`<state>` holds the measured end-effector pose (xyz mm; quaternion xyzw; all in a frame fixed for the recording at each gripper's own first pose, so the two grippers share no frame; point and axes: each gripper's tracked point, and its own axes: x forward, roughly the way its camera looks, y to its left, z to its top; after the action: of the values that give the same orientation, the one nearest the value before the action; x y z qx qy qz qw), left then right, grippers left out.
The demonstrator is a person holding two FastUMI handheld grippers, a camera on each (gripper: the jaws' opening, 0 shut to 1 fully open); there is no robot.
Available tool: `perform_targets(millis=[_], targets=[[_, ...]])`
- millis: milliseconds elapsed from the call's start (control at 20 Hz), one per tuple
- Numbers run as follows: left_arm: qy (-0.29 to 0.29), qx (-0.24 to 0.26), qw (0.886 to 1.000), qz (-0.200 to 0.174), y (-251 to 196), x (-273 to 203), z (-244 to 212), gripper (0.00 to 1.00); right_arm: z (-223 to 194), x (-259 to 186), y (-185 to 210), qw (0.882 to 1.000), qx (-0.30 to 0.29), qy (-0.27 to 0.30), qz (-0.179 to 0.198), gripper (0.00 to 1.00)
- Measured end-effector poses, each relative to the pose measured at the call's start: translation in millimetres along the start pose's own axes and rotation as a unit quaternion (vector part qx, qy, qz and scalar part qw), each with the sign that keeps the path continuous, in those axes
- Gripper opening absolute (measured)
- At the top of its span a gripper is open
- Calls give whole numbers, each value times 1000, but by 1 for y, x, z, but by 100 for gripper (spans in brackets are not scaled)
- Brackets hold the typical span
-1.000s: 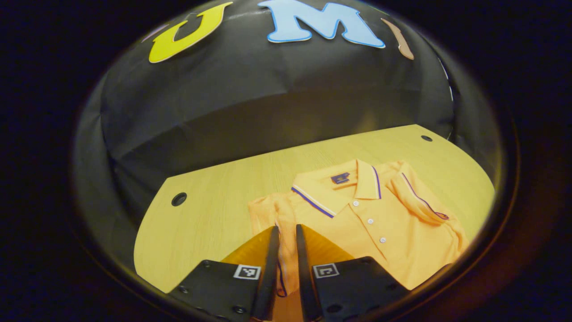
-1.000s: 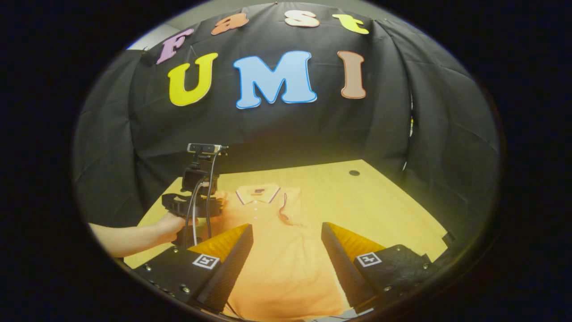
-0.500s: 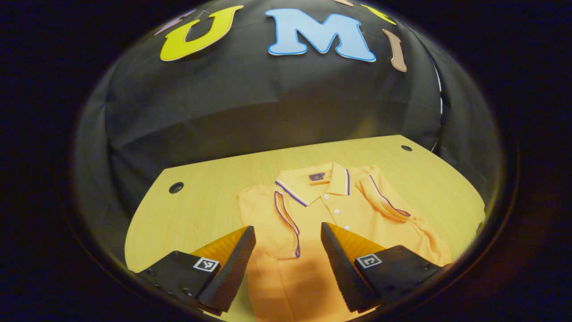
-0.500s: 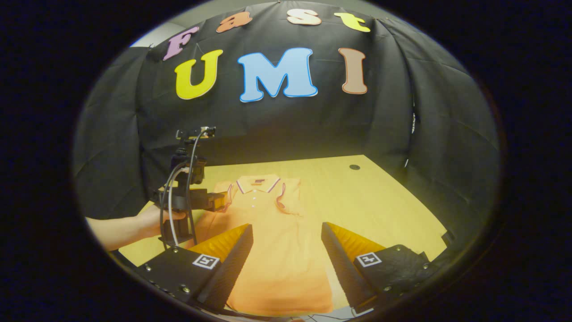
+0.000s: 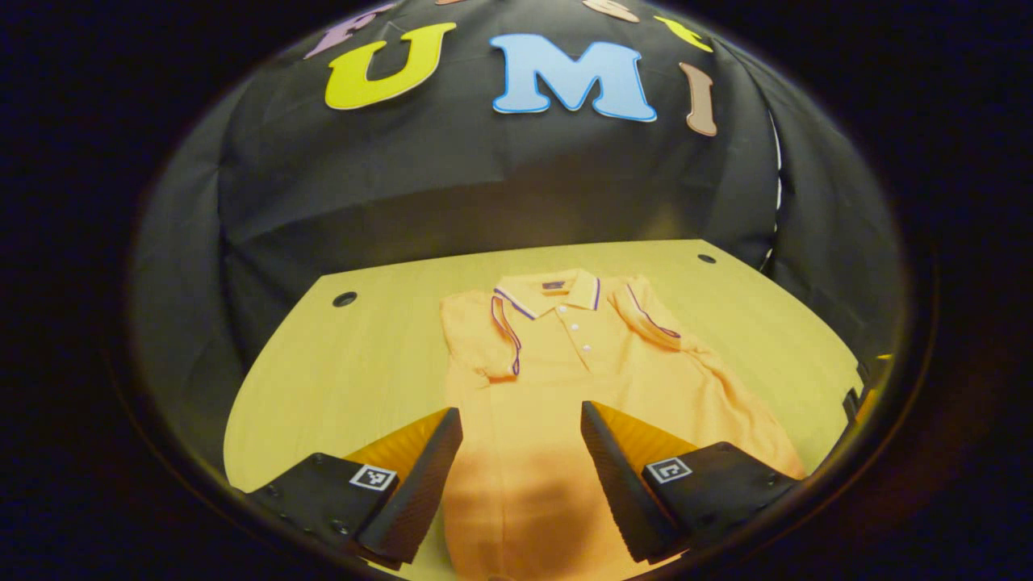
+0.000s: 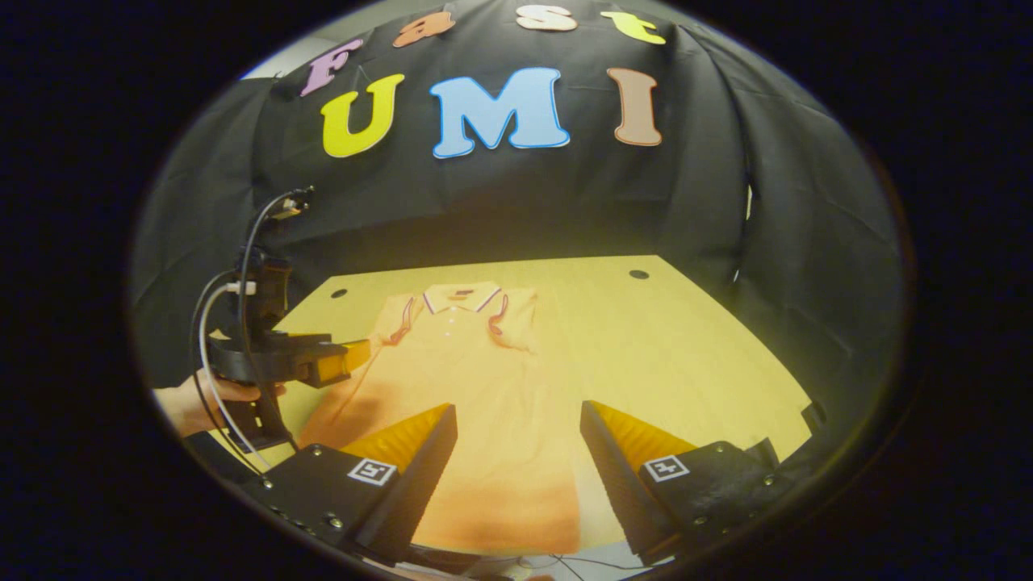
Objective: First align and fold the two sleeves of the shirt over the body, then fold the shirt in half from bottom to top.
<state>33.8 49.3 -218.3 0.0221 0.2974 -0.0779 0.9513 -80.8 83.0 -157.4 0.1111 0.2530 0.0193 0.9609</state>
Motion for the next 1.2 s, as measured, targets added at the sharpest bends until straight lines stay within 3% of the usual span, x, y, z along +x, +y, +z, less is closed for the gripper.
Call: perform_targets(millis=[250,300,350,550,1000,1200], targets=[[6,-9,1000,2,-9,-41,-34,100,-37,-3,-12,999,-13,30,2,95],[8,-9,1000,3,-9,-49,-42,93,-45,-3,-13,999,-17,38,3,95],[8,-9,1000,5,-11,-56,-49,100,-53,-3,-15,999,-20,44,3,95],[10,-11,1000,7,-13,-83,-86,97,-83,-3,-21,997,-25,70,6,96],[34,-10,999,18,-1,-131,-164,100,-135,-5,-27,993,-29,116,11,96],[39,-11,999,16,-1,-143,-186,93,-151,-7,-24,991,-28,134,10,96]])
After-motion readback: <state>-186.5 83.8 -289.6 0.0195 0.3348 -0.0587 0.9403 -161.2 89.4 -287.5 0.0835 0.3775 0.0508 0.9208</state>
